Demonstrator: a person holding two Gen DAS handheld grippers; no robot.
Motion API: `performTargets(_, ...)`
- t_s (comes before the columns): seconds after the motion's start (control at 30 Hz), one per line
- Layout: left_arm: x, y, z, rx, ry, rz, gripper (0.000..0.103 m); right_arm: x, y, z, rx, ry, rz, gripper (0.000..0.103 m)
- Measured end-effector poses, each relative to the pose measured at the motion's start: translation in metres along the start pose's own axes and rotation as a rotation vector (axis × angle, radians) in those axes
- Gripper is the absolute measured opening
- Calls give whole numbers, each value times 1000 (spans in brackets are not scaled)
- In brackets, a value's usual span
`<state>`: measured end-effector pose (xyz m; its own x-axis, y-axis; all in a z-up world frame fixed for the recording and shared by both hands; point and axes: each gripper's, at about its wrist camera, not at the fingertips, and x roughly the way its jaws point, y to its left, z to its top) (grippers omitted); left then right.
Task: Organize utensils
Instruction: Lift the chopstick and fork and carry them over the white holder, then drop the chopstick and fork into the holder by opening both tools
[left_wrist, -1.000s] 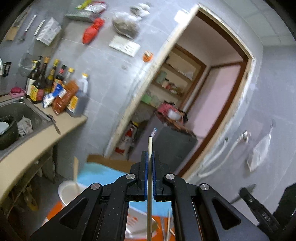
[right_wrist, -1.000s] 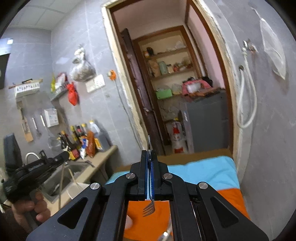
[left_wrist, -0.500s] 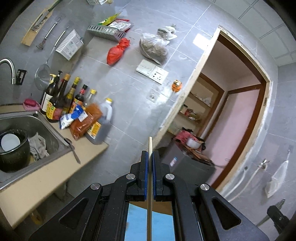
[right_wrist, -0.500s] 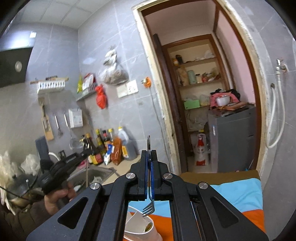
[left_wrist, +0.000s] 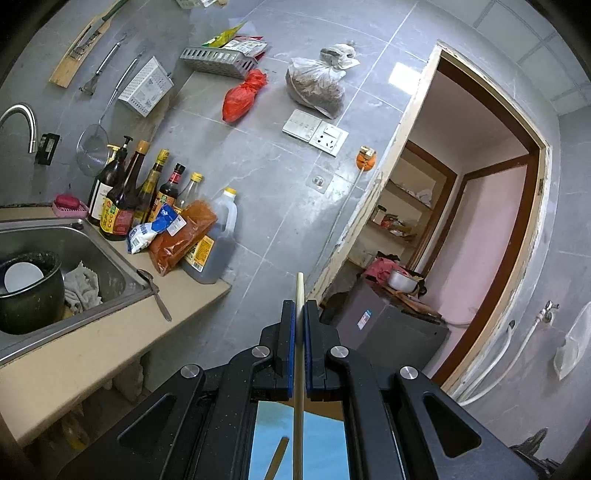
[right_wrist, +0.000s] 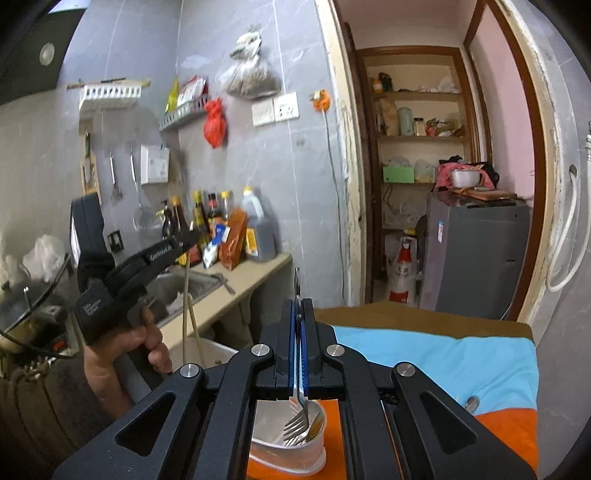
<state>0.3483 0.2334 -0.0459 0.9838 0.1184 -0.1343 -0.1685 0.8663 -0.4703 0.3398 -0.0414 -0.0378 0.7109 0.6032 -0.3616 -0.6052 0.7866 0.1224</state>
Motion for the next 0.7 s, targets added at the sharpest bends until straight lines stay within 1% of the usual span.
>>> performTargets(0.17,-3,2,-6,12,-15,8,2,8,-2,-10,31,25,21,1)
performTargets(0.37,-7,4,-10,10,-37,19,2,8,-6,-20,57,39,26,1)
performTargets(0.57,-13,3,-12,33,-23,21,2,9,-4,-22,60,54,26,3)
performTargets(0.7,-19,4,-17,51,18,10,2,7,-7,-23,84,61,22,5)
